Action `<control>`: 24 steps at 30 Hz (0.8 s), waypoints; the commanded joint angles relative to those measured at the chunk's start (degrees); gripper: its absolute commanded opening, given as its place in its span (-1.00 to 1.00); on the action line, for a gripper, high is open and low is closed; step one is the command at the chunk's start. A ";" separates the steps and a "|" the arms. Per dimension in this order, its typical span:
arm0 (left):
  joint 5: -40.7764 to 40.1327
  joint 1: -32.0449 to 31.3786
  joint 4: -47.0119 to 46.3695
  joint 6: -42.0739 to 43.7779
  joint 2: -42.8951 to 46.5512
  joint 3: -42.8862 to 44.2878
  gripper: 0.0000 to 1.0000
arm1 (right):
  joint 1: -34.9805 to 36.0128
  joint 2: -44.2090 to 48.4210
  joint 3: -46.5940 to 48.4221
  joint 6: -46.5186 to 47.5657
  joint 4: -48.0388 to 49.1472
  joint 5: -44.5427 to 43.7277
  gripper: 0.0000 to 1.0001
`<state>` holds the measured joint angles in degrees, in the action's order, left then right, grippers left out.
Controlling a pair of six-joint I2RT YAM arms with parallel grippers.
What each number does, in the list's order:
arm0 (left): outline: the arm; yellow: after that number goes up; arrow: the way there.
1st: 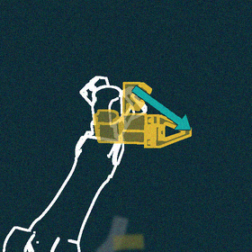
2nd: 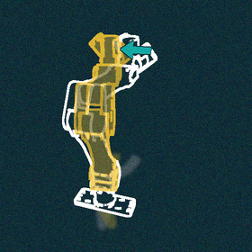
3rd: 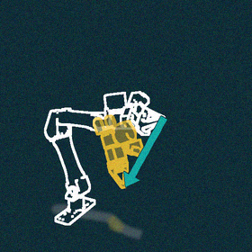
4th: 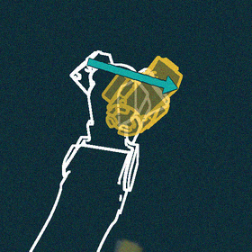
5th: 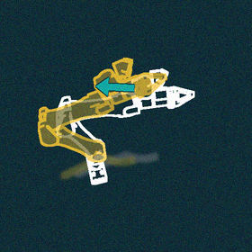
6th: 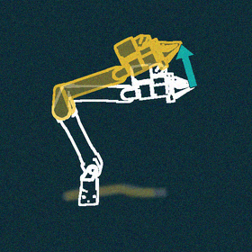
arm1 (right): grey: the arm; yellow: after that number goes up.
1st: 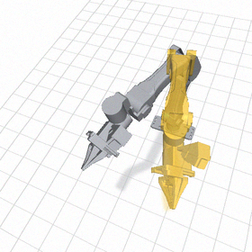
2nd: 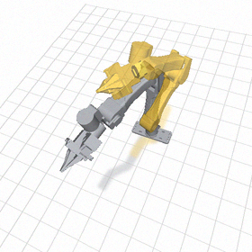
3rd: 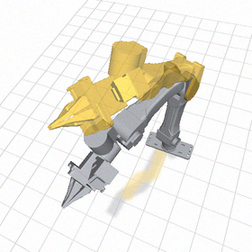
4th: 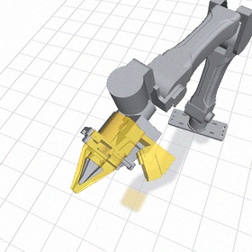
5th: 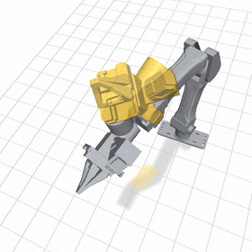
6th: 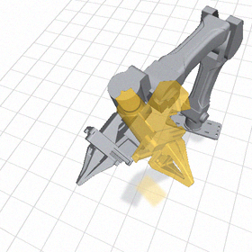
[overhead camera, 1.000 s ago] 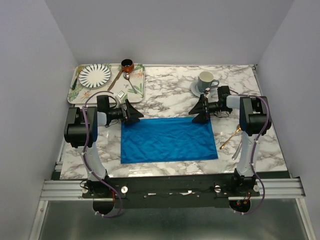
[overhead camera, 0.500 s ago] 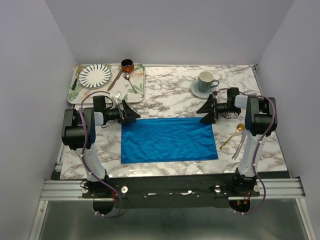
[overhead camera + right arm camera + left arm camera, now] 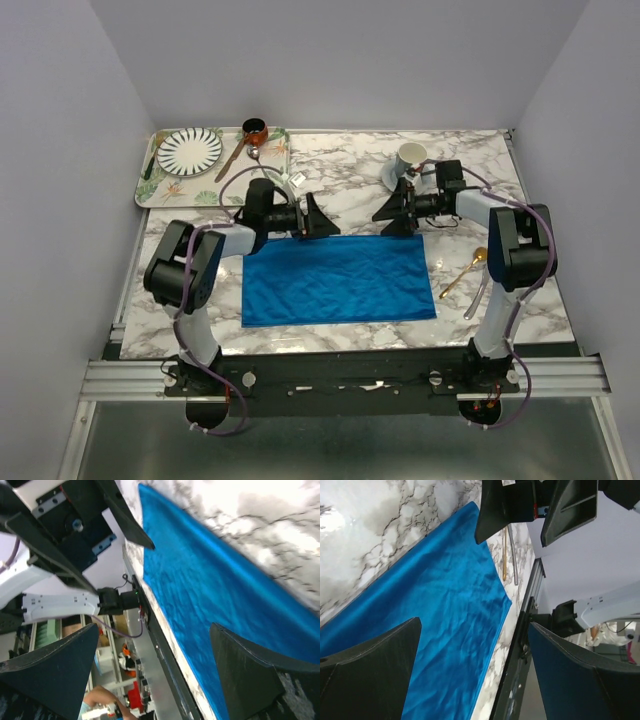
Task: Fold the napkin into a case and place the utensils inside
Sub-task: Smooth out the rectangle-folded napkin at the center of the board.
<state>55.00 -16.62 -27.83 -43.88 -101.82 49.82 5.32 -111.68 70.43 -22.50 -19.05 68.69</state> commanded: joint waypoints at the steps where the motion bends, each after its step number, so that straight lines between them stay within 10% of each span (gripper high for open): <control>1: -6.83 -5.78 -10.57 -11.14 -7.15 4.75 0.97 | -0.84 -3.45 -1.35 -7.11 6.04 -6.36 1.00; 24: -15.54 -9.84 -0.81 -10.79 -21.49 12.06 0.97 | -1.19 -8.47 -2.32 -10.37 5.69 -17.71 1.00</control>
<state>42.15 -26.76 -34.46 -57.87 -121.47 62.41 4.47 -118.37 69.47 -32.82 -13.82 57.45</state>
